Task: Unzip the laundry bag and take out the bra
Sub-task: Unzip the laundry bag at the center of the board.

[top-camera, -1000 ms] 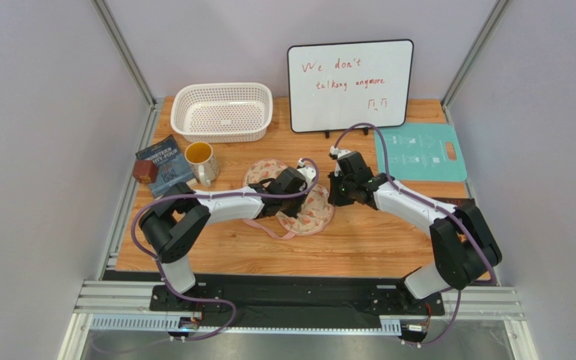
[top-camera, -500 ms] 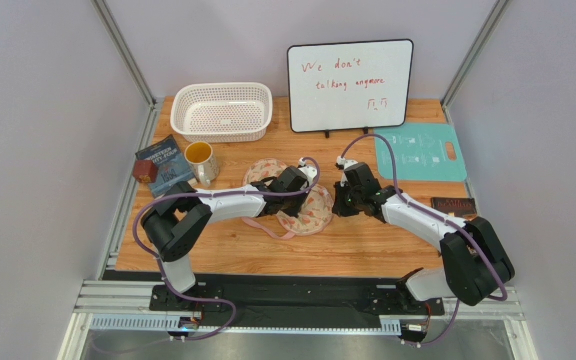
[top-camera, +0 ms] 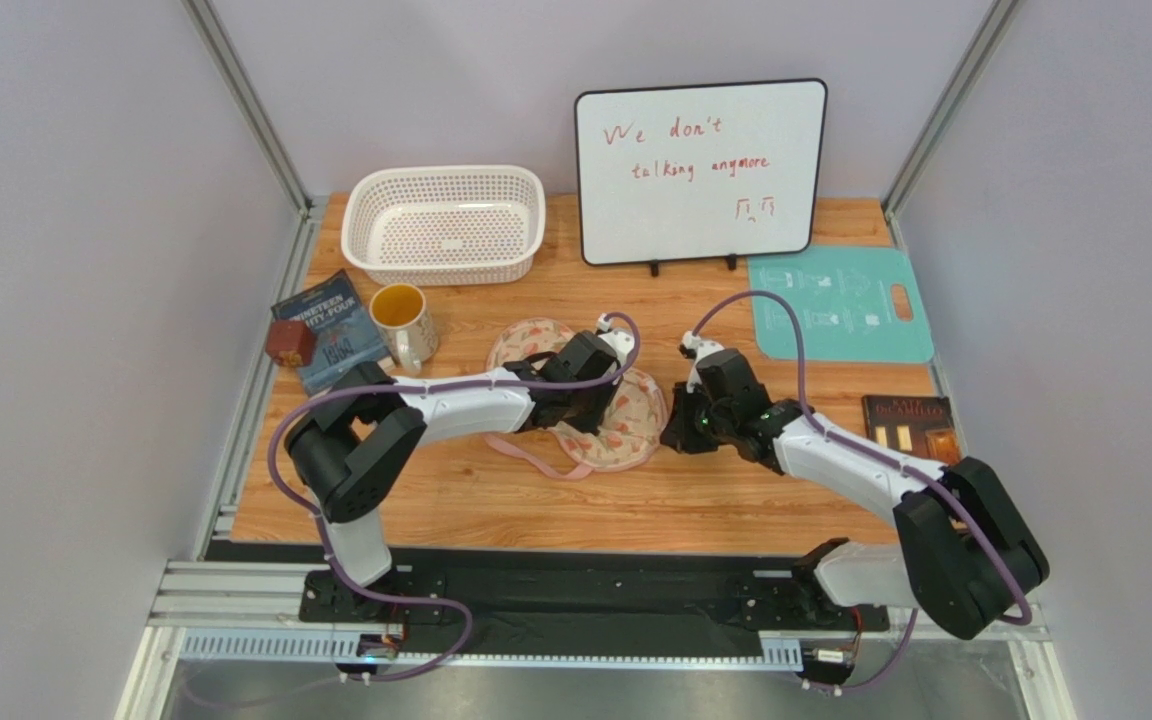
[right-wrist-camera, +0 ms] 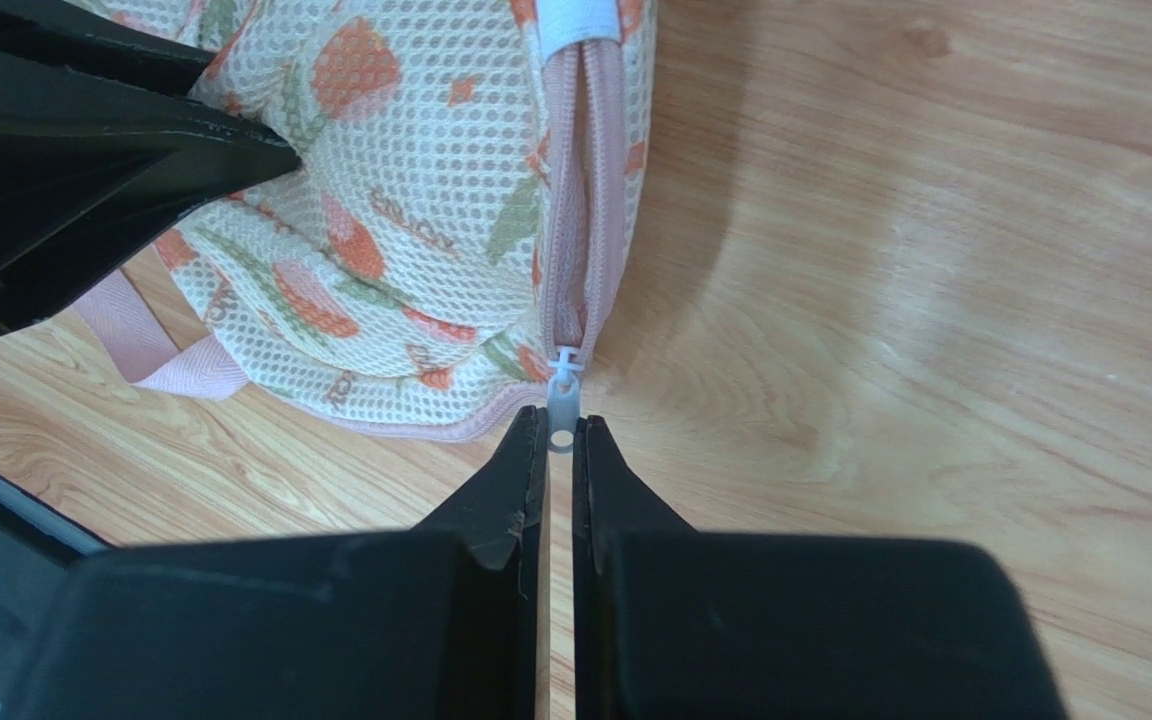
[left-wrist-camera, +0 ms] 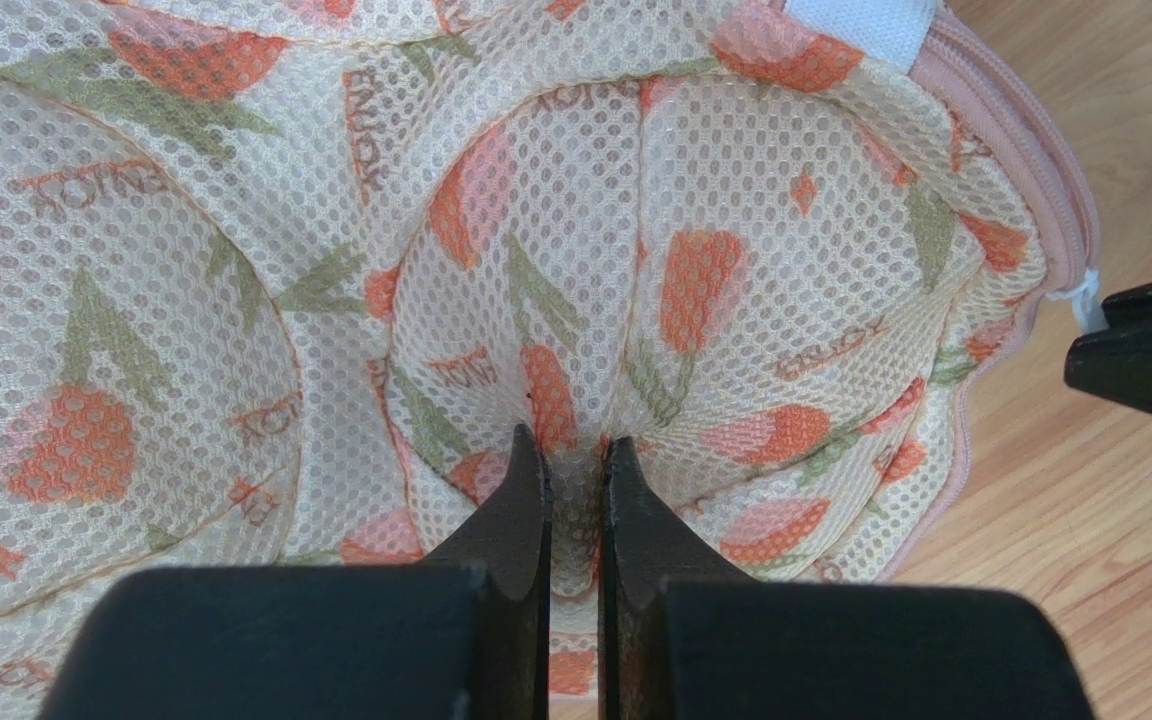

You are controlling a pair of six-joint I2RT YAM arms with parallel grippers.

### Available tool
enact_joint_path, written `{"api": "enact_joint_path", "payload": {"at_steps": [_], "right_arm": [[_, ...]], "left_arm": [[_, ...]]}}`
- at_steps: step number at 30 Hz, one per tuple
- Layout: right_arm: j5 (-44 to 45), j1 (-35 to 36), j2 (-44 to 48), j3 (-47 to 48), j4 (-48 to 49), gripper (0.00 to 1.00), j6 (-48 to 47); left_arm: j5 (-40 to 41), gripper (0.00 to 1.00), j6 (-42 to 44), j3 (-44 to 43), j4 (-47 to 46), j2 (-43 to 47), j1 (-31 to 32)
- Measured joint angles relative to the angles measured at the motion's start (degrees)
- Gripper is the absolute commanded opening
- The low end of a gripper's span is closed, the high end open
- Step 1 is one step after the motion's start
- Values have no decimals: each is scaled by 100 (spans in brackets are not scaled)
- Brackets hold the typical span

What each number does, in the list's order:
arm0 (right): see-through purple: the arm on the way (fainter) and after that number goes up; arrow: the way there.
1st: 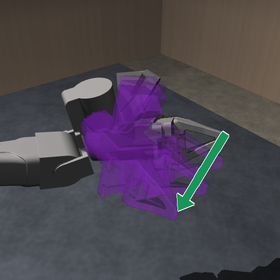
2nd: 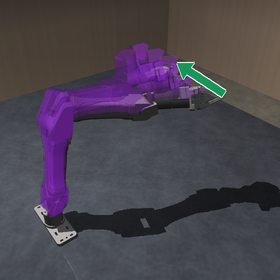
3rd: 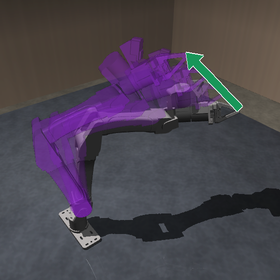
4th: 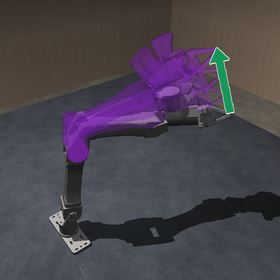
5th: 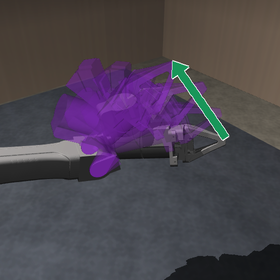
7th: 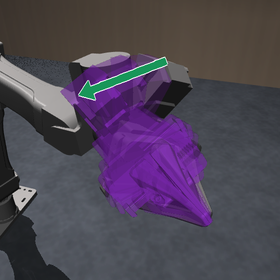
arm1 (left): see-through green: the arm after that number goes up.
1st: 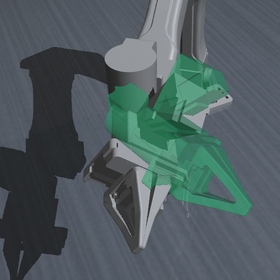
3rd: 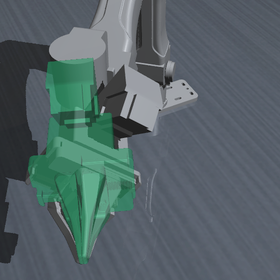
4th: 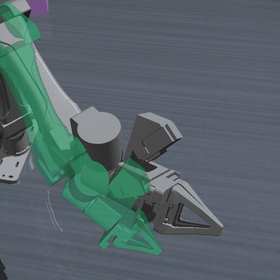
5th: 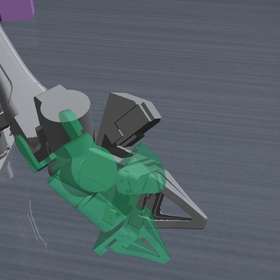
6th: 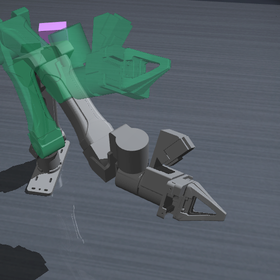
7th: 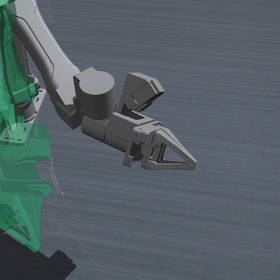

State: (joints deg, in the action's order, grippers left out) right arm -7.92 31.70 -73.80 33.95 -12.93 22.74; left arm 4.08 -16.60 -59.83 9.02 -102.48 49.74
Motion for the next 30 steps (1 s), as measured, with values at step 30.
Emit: {"api": "enact_joint_path", "payload": {"at_steps": [30], "right_arm": [[695,446,282,-133,-173,0,529]], "left_arm": [[-295,33,-354,66,109,142,-17]]}}
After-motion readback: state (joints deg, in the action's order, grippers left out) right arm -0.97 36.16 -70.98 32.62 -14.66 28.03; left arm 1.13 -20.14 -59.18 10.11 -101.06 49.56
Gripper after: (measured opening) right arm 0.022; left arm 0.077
